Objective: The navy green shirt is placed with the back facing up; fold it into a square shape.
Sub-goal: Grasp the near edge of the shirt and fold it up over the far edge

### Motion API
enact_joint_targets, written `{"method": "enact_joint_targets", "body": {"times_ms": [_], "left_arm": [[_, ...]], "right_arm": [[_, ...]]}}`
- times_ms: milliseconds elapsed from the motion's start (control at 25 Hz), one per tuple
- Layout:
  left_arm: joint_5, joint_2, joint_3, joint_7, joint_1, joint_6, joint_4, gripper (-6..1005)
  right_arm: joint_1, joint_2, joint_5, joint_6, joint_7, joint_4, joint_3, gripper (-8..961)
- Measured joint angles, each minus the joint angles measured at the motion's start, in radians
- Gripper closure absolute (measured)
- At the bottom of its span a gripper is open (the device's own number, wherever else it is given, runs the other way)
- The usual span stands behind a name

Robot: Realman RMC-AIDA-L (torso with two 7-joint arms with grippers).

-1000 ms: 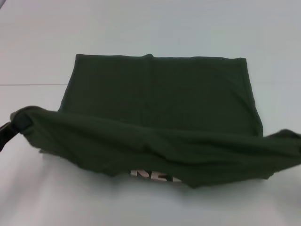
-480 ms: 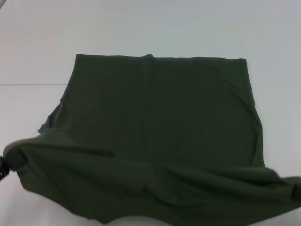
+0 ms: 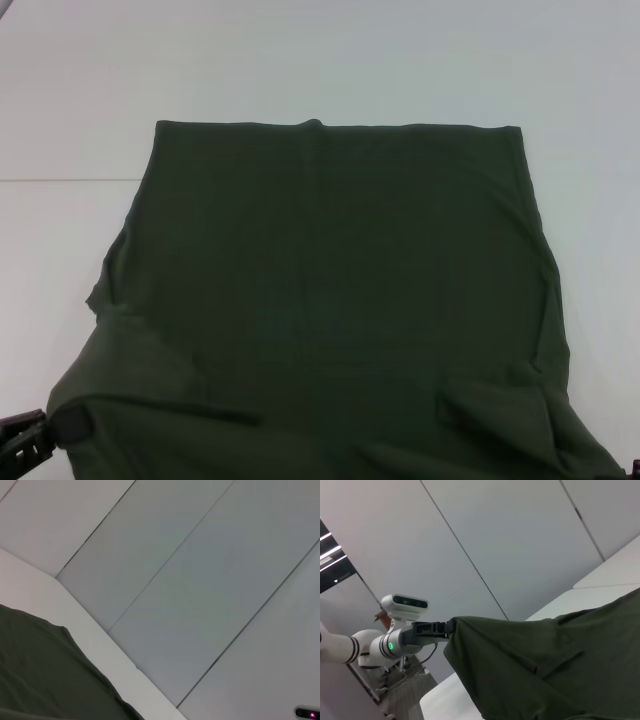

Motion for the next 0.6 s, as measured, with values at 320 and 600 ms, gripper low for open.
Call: {"method": "enact_joint_targets", "body": {"times_ms": [320, 600], "left_arm": [[-0.006, 0.000, -0.003, 0.005, 0.005, 0.006, -0.005, 972], [-0.052, -0.019, 0.050, 0.070, 0.021, 0.010, -0.034, 972]], "right_arm": [[-0.016, -0.013, 0.053, -0.004, -0.024, 0.009, -0.039, 916], [-0.022, -0.001, 0.147, -0.005, -0.118, 0.011, -0.176, 916]]}}
